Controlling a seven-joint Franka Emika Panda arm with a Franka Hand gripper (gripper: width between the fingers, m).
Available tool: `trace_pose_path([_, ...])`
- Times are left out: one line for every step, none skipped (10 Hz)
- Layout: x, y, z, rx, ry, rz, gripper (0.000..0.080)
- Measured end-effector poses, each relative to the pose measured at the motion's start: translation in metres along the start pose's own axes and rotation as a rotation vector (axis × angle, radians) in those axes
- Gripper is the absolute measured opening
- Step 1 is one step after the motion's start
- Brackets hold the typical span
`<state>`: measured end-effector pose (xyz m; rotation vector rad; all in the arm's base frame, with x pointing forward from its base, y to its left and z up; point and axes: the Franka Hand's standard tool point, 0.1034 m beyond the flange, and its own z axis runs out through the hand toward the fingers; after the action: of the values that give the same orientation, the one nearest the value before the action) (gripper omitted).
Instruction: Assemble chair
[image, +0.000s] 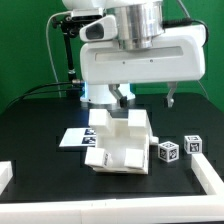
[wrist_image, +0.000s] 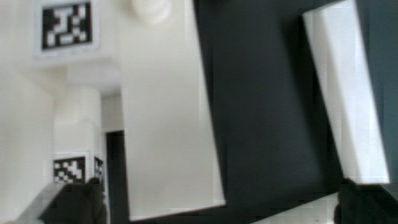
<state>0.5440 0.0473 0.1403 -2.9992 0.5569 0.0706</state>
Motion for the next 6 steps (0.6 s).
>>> trace_pose_path([0.0007,0.0043,-0.0037,0.004,0.004,0.009,0.0649])
trace_pose_path([0.0004,0.0047,-0.0019,0.002,0.002,0.009,0.0649])
trace_pose_path([0.0002,0.0045,-0.0012,0.001,0.001,0.009,0.0648])
trace_pose_path([0.0002,0.0045,-0.0012,0.001,0.001,0.009,0.0648])
trace_pose_path([0.0002,0.0045,-0.0010,0.001,0.001,0.009,0.0648])
trace_pose_path([0.0001,0.0046,-0.0008,0.001,0.000,0.009,0.0648])
